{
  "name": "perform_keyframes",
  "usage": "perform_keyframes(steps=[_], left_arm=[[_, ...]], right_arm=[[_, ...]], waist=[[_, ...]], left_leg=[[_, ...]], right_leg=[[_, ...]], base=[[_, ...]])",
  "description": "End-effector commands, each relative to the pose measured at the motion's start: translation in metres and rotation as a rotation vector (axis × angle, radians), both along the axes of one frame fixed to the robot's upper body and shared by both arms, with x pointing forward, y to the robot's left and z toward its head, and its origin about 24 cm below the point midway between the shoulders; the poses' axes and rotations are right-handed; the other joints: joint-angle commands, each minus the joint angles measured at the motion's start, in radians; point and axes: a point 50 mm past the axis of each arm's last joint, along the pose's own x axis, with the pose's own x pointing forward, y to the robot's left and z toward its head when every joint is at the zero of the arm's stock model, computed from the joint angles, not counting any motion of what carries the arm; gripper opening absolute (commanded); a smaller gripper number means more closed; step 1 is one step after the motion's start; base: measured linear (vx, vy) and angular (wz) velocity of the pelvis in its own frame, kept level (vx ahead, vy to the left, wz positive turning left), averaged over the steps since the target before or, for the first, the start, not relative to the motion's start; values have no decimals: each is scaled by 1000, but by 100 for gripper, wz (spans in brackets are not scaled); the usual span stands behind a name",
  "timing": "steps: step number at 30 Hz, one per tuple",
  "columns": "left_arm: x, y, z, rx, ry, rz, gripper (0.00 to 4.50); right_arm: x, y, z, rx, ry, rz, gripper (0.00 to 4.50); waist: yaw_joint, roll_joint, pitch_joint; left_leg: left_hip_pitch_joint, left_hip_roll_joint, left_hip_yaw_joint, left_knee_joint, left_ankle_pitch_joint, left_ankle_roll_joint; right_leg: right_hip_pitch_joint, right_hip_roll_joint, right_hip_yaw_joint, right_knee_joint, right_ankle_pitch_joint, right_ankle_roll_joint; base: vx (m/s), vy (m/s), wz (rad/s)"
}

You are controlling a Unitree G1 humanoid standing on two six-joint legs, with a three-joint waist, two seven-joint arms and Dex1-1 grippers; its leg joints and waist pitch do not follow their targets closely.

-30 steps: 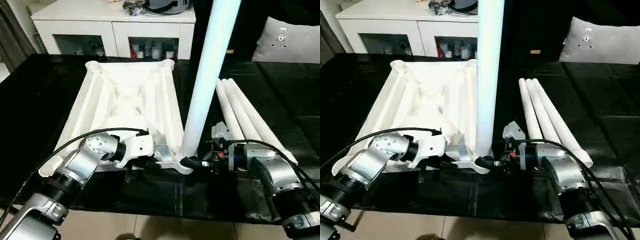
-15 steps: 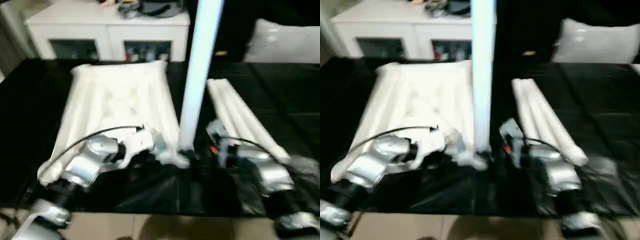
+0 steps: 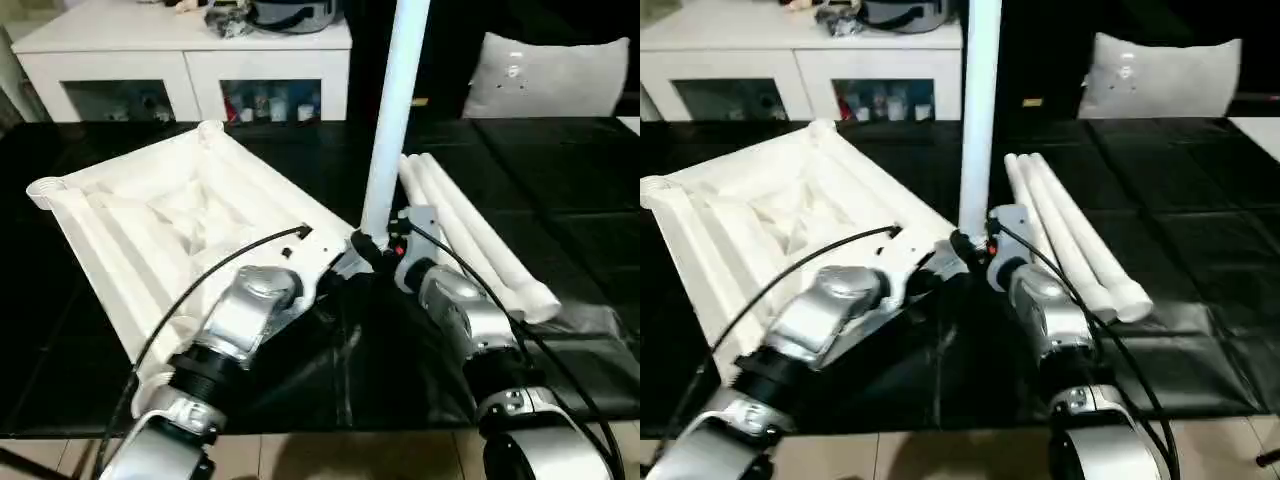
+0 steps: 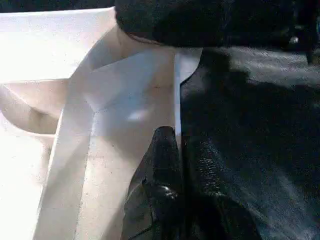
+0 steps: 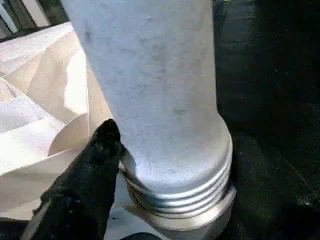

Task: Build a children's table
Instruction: Rotate leg to tighten, then rotate table base

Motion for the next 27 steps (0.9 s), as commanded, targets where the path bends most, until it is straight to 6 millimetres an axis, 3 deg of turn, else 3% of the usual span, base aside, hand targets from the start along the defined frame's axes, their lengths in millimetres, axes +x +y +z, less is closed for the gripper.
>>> perform_keyframes(steps=[1, 3, 8, 11, 12, 19, 21, 26, 27], left_arm=[[4, 8, 4, 31, -53, 7, 0], [4, 13, 1, 62, -66, -19, 0], [4, 17, -2, 92, -73, -29, 0], [5, 17, -2, 62, -49, 8, 0], [5, 16, -1, 45, -45, 6, 27], [4, 11, 16, -105, -143, 10, 64], [6, 21, 23, -116, -169, 55, 64], [8, 67, 33, -48, -192, 194, 64], [7, 79, 35, -18, -203, 221, 38]], right_arm=[[-8, -6, -9, -11, 13, 26, 385], [-14, -16, -3, -8, -49, 97, 408], [-24, -31, 7, 0, -107, 184, 428], [-35, -39, 14, 19, -107, 240, 445], [-37, -39, 15, 18, -108, 245, 449], [-48, -36, 18, -10, -130, 240, 450], [-46, -34, 18, -29, -130, 210, 450], [-51, -17, 18, -29, -86, 304, 450], [-51, -12, 16, -24, -74, 318, 450]], waist=[[8, -2, -63], [16, -5, -62], [14, -7, -60], [14, -10, -57], [14, -10, -56], [18, -4, -65], [19, 0, -61], [15, 4, -58], [13, 5, -58]], left_leg=[[-5, 55, -22, -63, -70, 90], [-7, 55, -22, -62, -68, 107], [-13, 54, -22, -62, -81, 113], [-9, 57, -21, -64, -101, 113], [-11, 56, -21, -65, -98, 114], [-13, 59, -23, -58, -54, 120], [-11, 59, -23, -61, -72, 116], [-10, 57, -24, -64, -99, 93], [-9, 57, -24, -64, -103, 90]], right_leg=[[53, -97, 52, -61, -74, -238], [57, -97, 52, -63, -76, -228], [56, -93, 49, -69, -129, -207], [51, -93, 50, -75, -187, -192], [53, -91, 50, -76, -190, -189], [48, -93, 51, -65, -92, -215], [46, -91, 49, -66, -93, -220], [48, -89, 49, -67, -124, -208], [47, -89, 49, -66, -128, -205]], base=[[0, 0, 0], [0, 0, 0], [0, 0, 0], [0, 0, 0], [0, 0, 0], [0, 0, 0], [0, 0, 0], [0, 0, 0], [0, 0, 0]])
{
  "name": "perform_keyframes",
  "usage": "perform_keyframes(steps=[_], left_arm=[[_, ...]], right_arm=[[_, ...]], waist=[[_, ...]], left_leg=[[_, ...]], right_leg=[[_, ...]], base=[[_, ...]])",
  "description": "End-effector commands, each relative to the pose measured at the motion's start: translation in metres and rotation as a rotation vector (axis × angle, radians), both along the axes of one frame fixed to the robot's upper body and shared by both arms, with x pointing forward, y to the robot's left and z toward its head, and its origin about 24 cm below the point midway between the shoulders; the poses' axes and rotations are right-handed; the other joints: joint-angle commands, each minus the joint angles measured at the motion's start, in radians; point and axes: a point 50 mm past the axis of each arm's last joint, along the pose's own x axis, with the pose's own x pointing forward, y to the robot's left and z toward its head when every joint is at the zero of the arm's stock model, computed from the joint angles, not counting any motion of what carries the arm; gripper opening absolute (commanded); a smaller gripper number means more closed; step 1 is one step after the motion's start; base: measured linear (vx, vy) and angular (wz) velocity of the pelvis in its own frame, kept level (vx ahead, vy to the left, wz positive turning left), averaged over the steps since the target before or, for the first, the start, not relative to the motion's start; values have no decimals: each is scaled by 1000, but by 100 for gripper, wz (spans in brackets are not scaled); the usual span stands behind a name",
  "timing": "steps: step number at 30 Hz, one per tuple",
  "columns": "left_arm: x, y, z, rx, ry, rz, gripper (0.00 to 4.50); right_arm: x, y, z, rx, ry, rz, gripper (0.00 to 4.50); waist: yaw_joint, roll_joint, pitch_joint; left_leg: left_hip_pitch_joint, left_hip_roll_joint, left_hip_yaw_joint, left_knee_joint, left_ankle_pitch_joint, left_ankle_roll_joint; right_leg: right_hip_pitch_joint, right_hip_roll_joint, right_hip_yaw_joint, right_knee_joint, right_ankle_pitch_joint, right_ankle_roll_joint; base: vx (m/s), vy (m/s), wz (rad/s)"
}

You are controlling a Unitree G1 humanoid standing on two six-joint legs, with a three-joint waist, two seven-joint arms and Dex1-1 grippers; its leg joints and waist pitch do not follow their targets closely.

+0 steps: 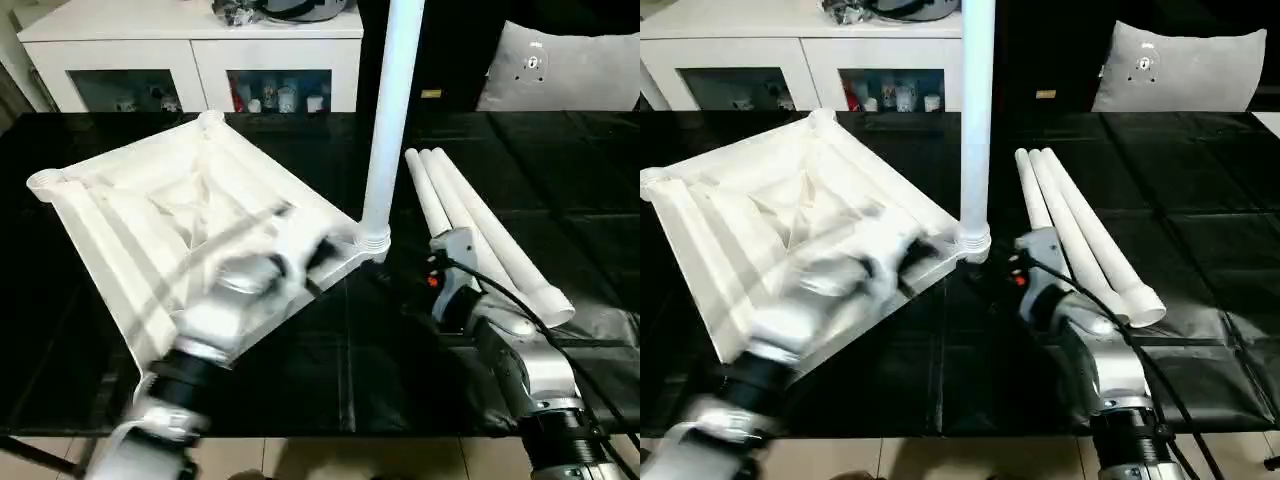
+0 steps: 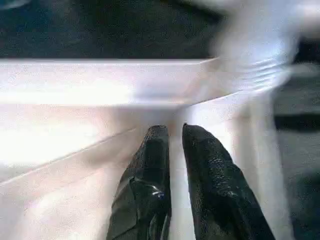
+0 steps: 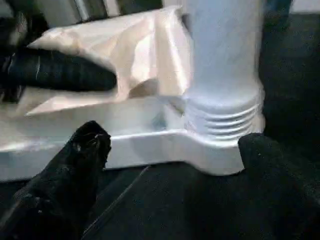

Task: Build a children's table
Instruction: Rotate table base

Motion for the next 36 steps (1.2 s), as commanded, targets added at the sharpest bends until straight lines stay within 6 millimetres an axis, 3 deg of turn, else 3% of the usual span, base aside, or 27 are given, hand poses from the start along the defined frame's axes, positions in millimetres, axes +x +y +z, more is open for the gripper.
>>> perform_keyframes(steps=[1, 3, 4, 5, 8, 9, 10, 15, 17, 21, 22, 24, 25, 31, 32, 33, 34, 36], left_arm=[[-3, 26, 2, 53, 1, 83, 38], [-5, 51, 3, 137, 6, 157, 26], [-7, 65, 5, 186, 2, 196, 26], [-8, 82, 9, 238, -6, 258, 5], [-13, 109, 14, 342, -8, 338, 5], [-15, 117, 15, 373, -5, 356, 5], [-19, 128, 17, 418, 6, 387, 5], [-32, 147, 16, 508, 64, 412, 5], [-36, 149, 14, 526, 86, 409, 5], [-45, 145, 6, 527, 171, 346, 5], [-46, 143, 3, 528, 192, 323, 5], [-52, 139, -3, 545, 245, 266, 5], [-56, 135, -6, 547, 273, 205, 5], [-69, 108, -10, 459, 356, -76, 5], [-69, 103, -10, 436, 365, -121, 5], [-70, 96, -10, 414, 362, -175, 5], [-71, 90, -10, 388, 365, -223, 5], [-73, 80, -10, 347, 366, -299, 5]], right_arm=[[0, 13, 0, -3, 13, 53, 450], [1, 22, -7, -19, 47, 75, 450], [2, 26, -10, -19, 74, 85, 450], [4, 30, -12, -38, 85, 88, 450], [10, 31, -16, -59, 124, 48, 450], [12, 30, -18, -69, 134, 30, 450], [16, 29, -21, -89, 156, 4, 450], [22, 31, -27, -128, 185, -30, 450], [23, 33, -28, -134, 186, -29, 450], [25, 37, -31, -147, 187, -37, 450], [25, 38, -31, -148, 185, -42, 450], [27, 39, -32, -151, 183, -49, 450], [28, 39, -32, -152, 181, -56, 450], [38, 43, -29, -148, 175, -89, 450], [40, 43, -29, -150, 172, -90, 450], [41, 44, -28, -152, 169, -90, 450], [43, 45, -27, -154, 166, -88, 450], [45, 46, -26, -156, 160, -85, 450]], waist=[[7, -2, -60], [3, 4, -59], [5, 4, -60], [5, 1, -57], [8, 9, -58], [12, -2, -59], [17, 5, -59], [27, 6, -58], [28, -1, -53], [29, 2, -49], [29, 8, -50], [28, 5, -50], [27, 11, -49], [24, 6, -44], [23, -2, -44], [26, 3, -45], [24, -1, -45], [24, 2, -47]], left_leg=[[1, 56, -26, -65, -102, 86], [4, 56, -26, -66, -107, 78], [10, 57, -27, -66, -109, 69], [6, 58, -25, -68, -109, 64], [11, 59, -27, -69, -104, 51], [13, 60, -25, -69, -99, 50], [11, 58, -27, -69, -88, 41], [15, 57, -22, -68, -108, 25], [13, 57, -24, -74, -142, 17], [14, 57, -26, -79, -192, -1], [16, 57, -28, -80, -212, -10], [15, 57, -29, -82, -222, -13], [12, 56, -31, -82, -225, -14], [21, 53, -28, -82, -277, -27], [21, 54, -27, -83, -274, -25], [22, 54, -27, -82, -260, -25], [21, 54, -26, -83, -258, -24], [20, 54, -27, -83, -248, -28]], right_leg=[[62, -89, 50, -65, -126, -206], [57, -87, 50, -63, -131, -207], [55, -88, 51, -62, -133, -214], [56, -87, 51, -62, -132, -215], [52, -86, 53, -57, -109, -218], [53, -86, 53, -57, -102, -218], [51, -89, 54, -49, -91, -224], [49, -92, 58, -53, -103, -221], [50, -93, 58, -58, -158, -209], [46, -95, 61, -65, -235, -196], [44, -95, 61, -67, -251, -187], [45, -95, 62, -65, -251, -187], [46, -94, 62, -64, -255, -186], [38, -94, 65, -72, -335, -186], [38, -94, 65, -74, -337, -183], [37, -93, 65, -71, -326, -181], [38, -92, 66, -71, -319, -180], [39, -91, 65, -66, -301, -185]], base=[[0, 0, 0], [0, 0, 0], [0, 0, 0], [0, 0, 0], [0, 0, 0], [0, 0, 0], [0, 0, 0], [0, 0, 0], [0, 0, 0], [0, 0, 0], [0, 0, 0], [0, 0, 0], [0, 0, 0], [0, 0, 0], [0, 0, 0], [0, 0, 0], [0, 0, 0], [0, 0, 0]])
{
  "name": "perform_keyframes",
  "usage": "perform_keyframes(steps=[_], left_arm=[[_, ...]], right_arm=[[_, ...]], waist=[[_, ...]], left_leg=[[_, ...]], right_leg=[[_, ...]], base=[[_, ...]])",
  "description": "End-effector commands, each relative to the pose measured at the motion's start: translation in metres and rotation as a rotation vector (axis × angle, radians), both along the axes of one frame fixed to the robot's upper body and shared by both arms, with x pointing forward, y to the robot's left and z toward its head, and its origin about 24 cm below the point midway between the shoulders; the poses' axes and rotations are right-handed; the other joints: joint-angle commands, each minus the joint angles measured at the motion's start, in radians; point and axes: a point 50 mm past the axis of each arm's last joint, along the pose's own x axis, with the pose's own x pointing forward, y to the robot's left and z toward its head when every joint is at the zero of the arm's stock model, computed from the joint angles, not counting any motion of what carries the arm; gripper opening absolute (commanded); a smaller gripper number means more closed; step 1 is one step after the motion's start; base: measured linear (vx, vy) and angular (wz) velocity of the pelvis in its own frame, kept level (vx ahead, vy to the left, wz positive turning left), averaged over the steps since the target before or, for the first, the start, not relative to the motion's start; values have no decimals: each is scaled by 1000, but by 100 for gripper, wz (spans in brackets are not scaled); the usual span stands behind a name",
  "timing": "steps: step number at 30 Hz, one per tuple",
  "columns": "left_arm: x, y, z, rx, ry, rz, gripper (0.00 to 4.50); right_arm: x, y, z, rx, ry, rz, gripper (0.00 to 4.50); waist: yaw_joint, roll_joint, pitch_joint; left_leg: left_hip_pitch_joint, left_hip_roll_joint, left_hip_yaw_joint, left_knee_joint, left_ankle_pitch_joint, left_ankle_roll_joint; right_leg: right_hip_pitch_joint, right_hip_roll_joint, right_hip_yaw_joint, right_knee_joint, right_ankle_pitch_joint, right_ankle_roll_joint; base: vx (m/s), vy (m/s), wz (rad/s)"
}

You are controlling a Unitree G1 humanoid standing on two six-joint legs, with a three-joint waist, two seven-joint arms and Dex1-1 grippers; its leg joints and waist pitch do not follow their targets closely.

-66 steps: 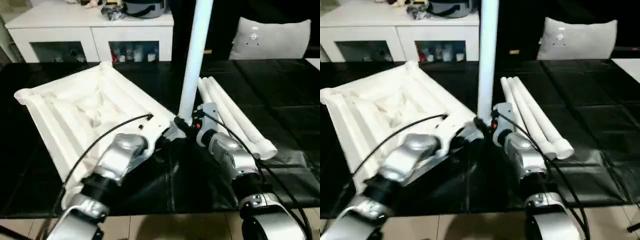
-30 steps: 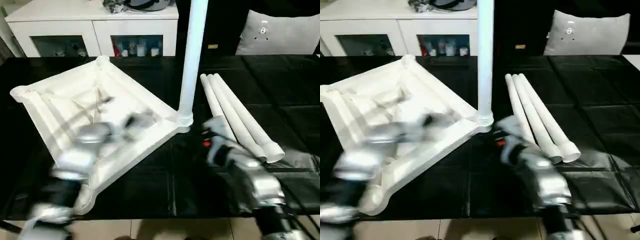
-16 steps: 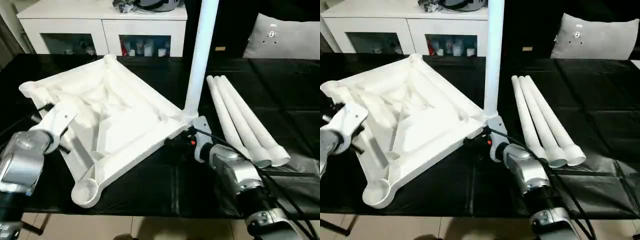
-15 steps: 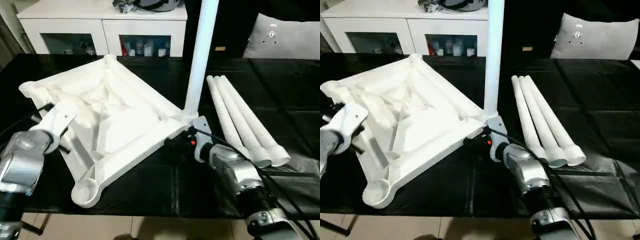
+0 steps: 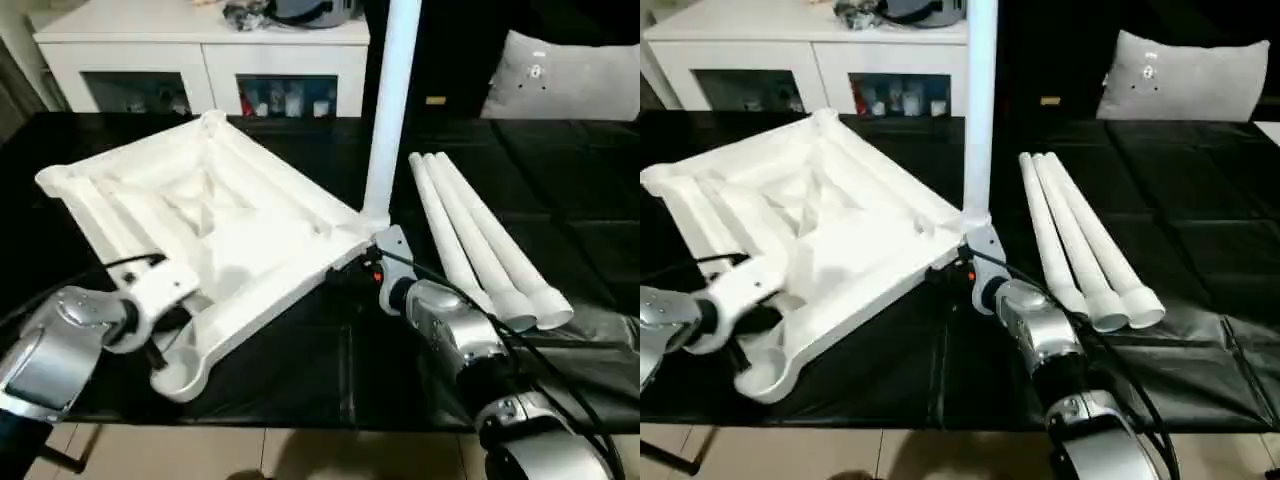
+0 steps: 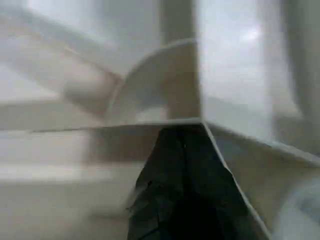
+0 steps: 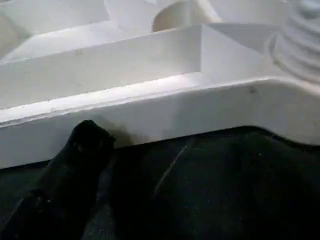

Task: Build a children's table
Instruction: Rotate table base

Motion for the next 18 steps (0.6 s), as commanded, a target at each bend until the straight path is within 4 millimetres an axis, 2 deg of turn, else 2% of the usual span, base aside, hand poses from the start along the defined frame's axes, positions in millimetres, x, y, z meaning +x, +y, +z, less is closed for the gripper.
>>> perform_keyframes(steps=[1, 2, 3, 5, 6, 7, 8, 10, 11, 13, 14, 15, 16, 18], left_arm=[[-2, -38, 3, -167, 37, -196, 5], [-1, -44, 3, -182, 37, -218, 5], [0, -45, 3, -184, 37, -223, 5], [2, -53, 1, -207, 39, -244, 5], [4, -62, -1, -233, 42, -270, 5], [5, -66, -2, -238, 40, -280, 5], [9, -72, -4, -244, 23, -288, 5], [18, -82, -6, -246, -40, -290, 5], [23, -84, -7, -245, -67, -266, 5], [33, -87, -8, -237, -128, -220, 5], [39, -89, -9, -232, -165, -184, 5], [44, -91, -9, -229, -189, -159, 5], [44, -91, -9, -229, -189, -159, 5], [56, -103, -10, -260, -258, -99, 5]], right_arm=[[7, 4, 6, -5, -24, 1, 450], [8, 5, 7, -7, -27, 2, 450], [8, 5, 7, -8, -27, 2, 450], [9, 5, 7, -10, -30, 2, 450], [10, 5, 8, -14, -35, 1, 450], [11, 4, 8, -16, -36, 0, 450], [11, 4, 8, -18, -38, -1, 450], [12, 2, 8, -31, -43, -6, 450], [12, 1, 8, -37, -45, -8, 450], [13, -2, 8, -47, -50, -16, 450], [13, -3, 8, -56, -54, -24, 450], [13, -5, 8, -66, -58, -30, 450], [13, -5, 8, -66, -58, -30, 450], [17, -19, 10, -98, -80, -119, 450]], waist=[[-4, 12, -49], [-2, 13, -50], [-5, 10, -52], [-5, 11, -55], [-10, 5, -58], [-12, 5, -58], [-14, 4, -59], [-17, 2, -57], [-18, 0, -58], [-21, 1, -55], [-22, -1, -57], [-25, -6, -57], [-25, -6, -58], [-25, -9, -58]], left_leg=[[11, 55, -25, -85, -251, -14], [13, 55, -24, -84, -243, -20], [8, 54, -24, -84, -222, -19], [6, 53, -23, -82, -201, -15], [0, 51, -21, -78, -157, -2], [1, 49, -19, -75, -149, 3], [0, 49, -19, -73, -137, 9], [-1, 46, -16, -71, -133, 19], [-2, 50, -18, -72, -135, 20], [0, 48, -16, -72, -148, 21], [1, 48, -17, -70, -152, 19], [-2, 50, -18, -72, -150, 20], [-1, 50, -18, -71, -148, 21], [-1, 47, -15, -68, -130, 30]], right_leg=[[37, -92, 61, -81, -299, -187], [38, -91, 61, -79, -280, -192], [43, -89, 62, -72, -243, -198], [46, -90, 62, -69, -210, -202], [53, -91, 62, -63, -155, -211], [52, -90, 62, -64, -145, -214], [55, -91, 62, -63, -138, -218], [55, -88, 61, -69, -151, -216], [59, -92, 60, -68, -168, -212], [54, -86, 58, -74, -191, -204], [57, -88, 59, -74, -201, -199], [59, -89, 58, -75, -207, -195], [59, -89, 58, -74, -207, -194], [57, -87, 58, -76, -198, -195]], base=[[0, 0, 0], [0, 0, 0], [0, 0, 0], [0, 0, 0], [0, 0, 0], [0, 0, 0], [0, 0, 0], [0, 0, 0], [0, 0, 0], [0, 0, 0], [0, 0, 0], [0, 0, 0], [0, 0, 0], [0, 0, 0]])
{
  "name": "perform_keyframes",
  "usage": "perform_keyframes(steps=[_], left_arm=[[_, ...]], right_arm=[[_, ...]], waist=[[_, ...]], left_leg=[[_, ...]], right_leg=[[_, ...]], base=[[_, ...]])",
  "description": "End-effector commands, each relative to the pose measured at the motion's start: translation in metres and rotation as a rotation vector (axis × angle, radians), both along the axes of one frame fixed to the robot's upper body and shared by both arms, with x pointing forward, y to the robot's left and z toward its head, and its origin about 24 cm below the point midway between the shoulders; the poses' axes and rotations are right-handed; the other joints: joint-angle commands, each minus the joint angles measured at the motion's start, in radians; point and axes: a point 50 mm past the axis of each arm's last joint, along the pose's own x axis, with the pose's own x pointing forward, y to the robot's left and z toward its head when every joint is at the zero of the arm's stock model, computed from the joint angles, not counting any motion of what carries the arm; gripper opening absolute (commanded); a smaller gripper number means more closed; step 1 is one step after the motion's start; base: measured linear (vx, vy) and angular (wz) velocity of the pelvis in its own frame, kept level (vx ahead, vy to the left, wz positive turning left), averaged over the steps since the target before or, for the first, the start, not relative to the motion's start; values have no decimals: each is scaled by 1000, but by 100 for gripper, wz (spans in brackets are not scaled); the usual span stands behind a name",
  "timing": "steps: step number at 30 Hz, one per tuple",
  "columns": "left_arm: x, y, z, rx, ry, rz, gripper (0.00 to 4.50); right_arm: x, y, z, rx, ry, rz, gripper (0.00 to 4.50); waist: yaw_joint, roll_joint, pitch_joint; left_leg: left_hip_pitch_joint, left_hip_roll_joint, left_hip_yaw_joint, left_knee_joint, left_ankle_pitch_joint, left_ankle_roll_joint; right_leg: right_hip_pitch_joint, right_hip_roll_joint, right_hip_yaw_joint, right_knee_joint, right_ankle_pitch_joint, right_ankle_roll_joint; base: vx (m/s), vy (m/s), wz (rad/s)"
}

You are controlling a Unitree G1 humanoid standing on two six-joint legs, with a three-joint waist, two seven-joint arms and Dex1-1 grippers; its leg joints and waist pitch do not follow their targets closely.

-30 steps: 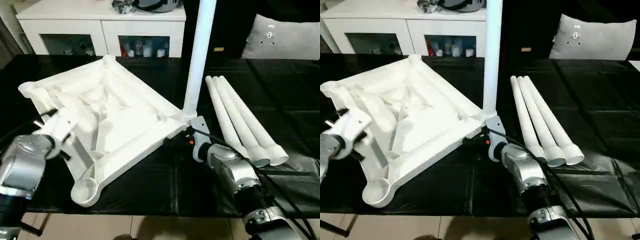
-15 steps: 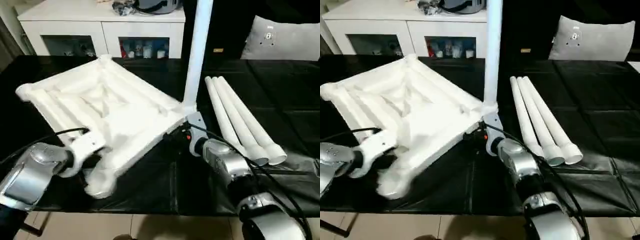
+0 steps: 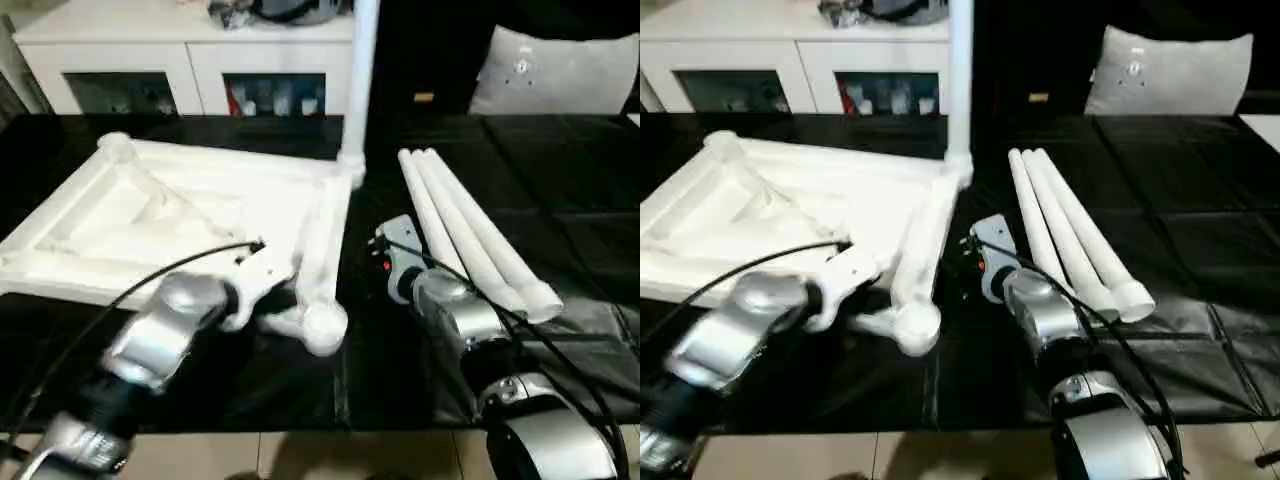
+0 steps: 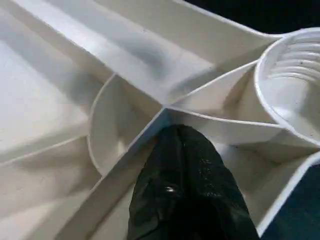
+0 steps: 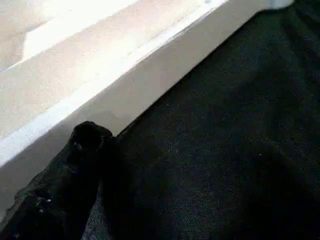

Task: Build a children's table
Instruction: Rotate table base

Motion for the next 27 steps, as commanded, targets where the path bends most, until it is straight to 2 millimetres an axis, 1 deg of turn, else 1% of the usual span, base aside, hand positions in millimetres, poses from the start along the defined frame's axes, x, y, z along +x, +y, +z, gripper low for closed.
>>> perform_keyframes(steps=[1, 2, 3, 4, 5, 6, 7, 8, 9, 10, 11, 12, 13, 14, 16, 17, 18, 19, 20, 21, 22, 24, 25, 26, 27], left_arm=[[9, -4, 8, -15, -77, 37, 5], [12, -9, 8, -42, -92, 55, 5], [12, -9, 8, -42, -92, 55, 5], [13, -21, 7, -99, -107, 57, 5], [13, -25, 6, -116, -110, 59, 5], [13, -26, 6, -120, -111, 57, 5], [13, -29, 6, -141, -124, 56, 5], [14, -29, 8, -163, -135, 72, 5], [14, -29, 10, -182, -145, 84, 5], [14, -27, 12, -182, -153, 84, 5], [14, -26, 13, -181, -160, 82, 22], [12, -22, 15, -175, -166, 75, 22], [11, -19, 16, -170, -170, 70, 33], [6, -13, 19, -162, -175, 45, 42], [2, -9, 21, -159, -178, 19, 54], [-1, -6, 22, -155, -180, 0, 78], [-6, -2, 24, -152, -177, -22, 78], [-7, -1, 24, -152, -174, -31, 83], [-14, 2, 27, -157, -161, -66, 86], [-14, 2, 27, -157, -161, -66, 96], [-18, 2, 30, -167, -156, -81, 119], [-20, 2, 33, -183, -157, -93, 123], [-21, 1, 35, -191, -157, -99, 131], [-22, 1, 37, -194, -157, -102, 144], [-22, 1, 37, -195, -157, -105, 157]], right_arm=[[5, -4, 7, -17, -36, -40, 450], [7, -10, 10, -23, -57, -75, 450], [7, -10, 10, -23, -57, -75, 450], [10, -18, 22, 29, -98, -112, 450], [12, -22, 29, 46, -127, -135, 450], [12, -23, 30, 46, -136, -141, 450], [14, -28, 41, 40, -186, -171, 450], [16, -33, 47, 17, -215, -217, 450], [18, -39, 52, -37, -231, -277, 450], [18, -41, 54, -52, -220, -292, 450], [18, -42, 55, -58, -211, -297, 450], [18, -44, 58, -68, -189, -310, 450], [18, -45, 60, -70, -174, -317, 450], [17, -48, 62, -77, -107, -348, 450], [15, -49, 63, -78, -48, -348, 450], [13, -48, 64, -72, -12, -338, 450], [10, -48, 65, -68, 19, -335, 450], [9, -49, 65, -68, 31, -337, 450], [5, -51, 64, -90, 88, -356, 450], [5, -51, 64, -90, 88, -356, 450], [3, -53, 63, -108, 117, -370, 450], [0, -54, 63, -122, 151, -390, 450], [-1, -55, 63, -130, 166, -398, 450], [-3, -55, 64, -135, 176, -402, 450], [-3, -55, 64, -144, 179, -408, 450]], waist=[[3, -5, -59], [9, -5, -64], [11, -6, -65], [10, -11, -66], [17, -9, -69], [20, -6, -72], [22, -7, -70], [28, -4, -70], [29, -4, -69], [29, -6, -67], [29, -7, -67], [29, -7, -66], [28, -4, -65], [26, -3, -64], [21, -4, -63], [20, -3, -63], [20, -6, -62], [20, -6, -62], [18, -8, -61], [19, -4, -61], [18, -3, -60], [20, -9, -58], [24, -6, -59], [25, -6, -58], [25, -11, -57]], left_leg=[[1, 47, -16, -67, -130, 30], [1, 51, -17, -65, -106, 34], [0, 50, -18, -64, -93, 41], [-1, 51, -17, -64, -86, 46], [-2, 51, -16, -59, -62, 57], [-3, 52, -17, -57, -28, 72], [-4, 53, -16, -57, -23, 78], [-2, 52, -16, -56, -26, 82], [-1, 52, -16, -58, -37, 78], [0, 52, -16, -59, -38, 72], [1, 50, -15, -60, -51, 64], [1, 50, -15, -61, -63, 60], [0, 51, -17, -63, -81, 51], [1, 51, -18, -64, -86, 46], [-3, 51, -20, -66, -77, 39], [1, 51, -19, -65, -81, 33], [1, 52, -19, -66, -90, 28], [1, 52, -19, -66, -90, 28], [2, 51, -17, -67, -90, 23], [1, 52, -18, -68, -87, 17], [3, 52, -17, -68, -89, 14], [8, 51, -13, -69, -98, 0], [7, 51, -15, -69, -96, -7], [7, 51, -14, -69, -98, -9], [5, 50, -15, -70, -96, -12]], right_leg=[[58, -88, 57, -76, -197, -194], [59, -90, 57, -71, -162, -201], [60, -90, 56, -68, -140, -206], [60, -89, 56, -67, -128, -207], [62, -90, 56, -62, -90, -207], [61, -88, 56, -55, -37, -213], [59, -87, 56, -56, -27, -213], [58, -86, 55, -54, -23, -211], [57, -86, 55, -57, -37, -209], [57, -85, 55, -58, -46, -207], [57, -85, 55, -59, -63, -206], [56, -84, 55, -61, -80, -203], [59, -86, 55, -63, -108, -195], [58, -85, 55, -65, -125, -187], [61, -82, 55, -62, -119, -181], [58, -83, 56, -64, -122, -179], [58, -83, 56, -64, -133, -178], [58, -83, 56, -64, -133, -178], [55, -82, 57, -65, -140, -173], [56, -83, 57, -62, -142, -174], [52, -81, 57, -64, -146, -172], [49, -80, 59, -67, -165, -167], [51, -82, 60, -64, -166, -166], [49, -82, 60, -66, -169, -162], [51, -81, 60, -66, -170, -154]], base=[[0, 0, 0], [0, 0, 0], [0, 0, 0], [0, 0, 0], [0, 0, 0], [0, 0, 0], [0, 0, 0], [0, 0, 0], [0, 0, 0], [0, 0, 0], [0, 0, 0], [0, 0, 0], [0, 0, 0], [0, 0, 0], [0, 0, 0], [0, 0, 0], [0, 0, 0], [0, 0, 0], [0, 0, 0], [0, 0, 0], [0, 0, 0], [0, 0, 0], [0, 0, 0], [0, 0, 0], [0, 0, 0]])
